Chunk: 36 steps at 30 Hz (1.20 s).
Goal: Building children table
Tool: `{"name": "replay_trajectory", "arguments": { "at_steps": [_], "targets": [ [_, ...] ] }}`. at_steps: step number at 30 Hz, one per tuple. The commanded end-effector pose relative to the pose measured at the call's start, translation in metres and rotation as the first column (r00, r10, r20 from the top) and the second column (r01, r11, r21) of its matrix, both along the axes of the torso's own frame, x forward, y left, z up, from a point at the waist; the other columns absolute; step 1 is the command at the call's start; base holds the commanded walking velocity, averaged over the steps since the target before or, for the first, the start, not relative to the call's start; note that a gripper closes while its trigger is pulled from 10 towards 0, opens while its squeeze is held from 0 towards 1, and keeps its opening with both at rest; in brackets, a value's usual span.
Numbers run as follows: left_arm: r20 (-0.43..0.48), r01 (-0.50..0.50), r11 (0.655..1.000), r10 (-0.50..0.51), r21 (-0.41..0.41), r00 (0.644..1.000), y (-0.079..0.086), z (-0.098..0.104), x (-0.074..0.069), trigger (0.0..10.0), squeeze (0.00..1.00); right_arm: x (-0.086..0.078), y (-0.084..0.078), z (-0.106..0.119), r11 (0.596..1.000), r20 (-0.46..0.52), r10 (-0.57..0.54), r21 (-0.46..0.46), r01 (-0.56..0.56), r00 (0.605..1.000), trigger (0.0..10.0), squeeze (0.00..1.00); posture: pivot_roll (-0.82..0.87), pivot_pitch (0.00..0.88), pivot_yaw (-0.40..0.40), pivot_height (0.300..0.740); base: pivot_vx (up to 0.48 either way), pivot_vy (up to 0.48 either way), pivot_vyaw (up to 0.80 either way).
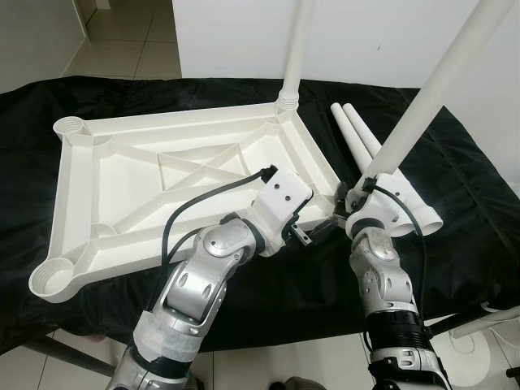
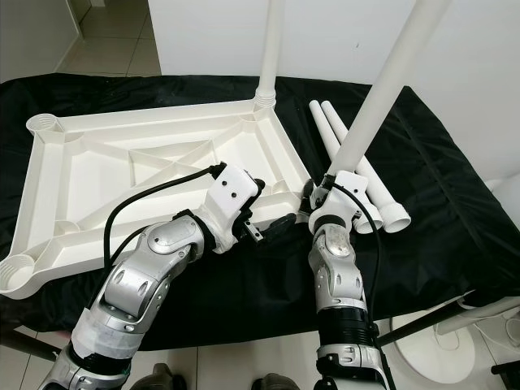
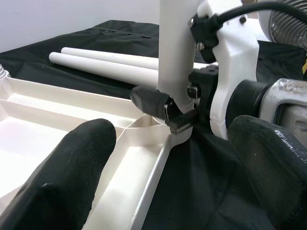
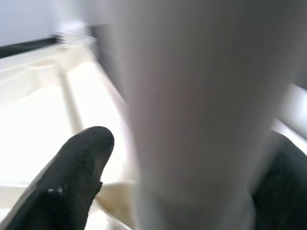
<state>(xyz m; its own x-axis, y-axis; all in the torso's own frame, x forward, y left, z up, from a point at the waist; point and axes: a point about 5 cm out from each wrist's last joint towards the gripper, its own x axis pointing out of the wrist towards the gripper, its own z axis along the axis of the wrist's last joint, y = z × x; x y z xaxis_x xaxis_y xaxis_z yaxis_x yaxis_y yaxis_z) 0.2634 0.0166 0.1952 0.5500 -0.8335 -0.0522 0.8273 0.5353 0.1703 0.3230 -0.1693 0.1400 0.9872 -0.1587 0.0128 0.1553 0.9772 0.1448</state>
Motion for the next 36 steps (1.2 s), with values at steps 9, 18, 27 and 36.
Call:
{"name": "replay_trajectory", "arguments": {
  "at_steps": [9,18,27,36],
  "targets": [
    [0.016,-0.041,0.999,0.041,-0.001,0.999,-0.009,0.0,-0.002,10.0,0.0,0.003,-0.032,0.008,0.959,0.059,0.225,-0.189,-0.211,0.972,10.0,0.0,-0.07,0.024,-0.035,0.74,0.0,0.0,0.0],
    [0.014,-0.021,1.0,0.021,0.002,1.0,-0.013,0.003,-0.002,10.0,0.0,0.006,-0.052,0.011,0.855,0.019,0.441,-0.313,-0.414,0.897,10.0,0.0,-0.07,0.033,-0.028,0.74,0.0,0.0,0.0],
    [0.006,0.03,0.998,-0.03,0.046,1.0,-0.019,-0.001,-0.006,10.0,0.0,0.013,-0.054,0.006,0.769,-0.051,0.564,-0.331,-0.547,0.824,10.0,0.0,-0.07,0.039,-0.023,0.74,0.0,0.0,0.0],
    [0.015,0.029,0.998,-0.03,0.049,0.999,-0.019,0.0,-0.007,10.0,0.0,0.021,-0.056,-0.004,0.752,-0.101,0.579,-0.319,-0.578,0.809,0.0,0.0,-0.06,0.044,-0.02,0.74,0.0,0.0,0.0]
  ]
}}
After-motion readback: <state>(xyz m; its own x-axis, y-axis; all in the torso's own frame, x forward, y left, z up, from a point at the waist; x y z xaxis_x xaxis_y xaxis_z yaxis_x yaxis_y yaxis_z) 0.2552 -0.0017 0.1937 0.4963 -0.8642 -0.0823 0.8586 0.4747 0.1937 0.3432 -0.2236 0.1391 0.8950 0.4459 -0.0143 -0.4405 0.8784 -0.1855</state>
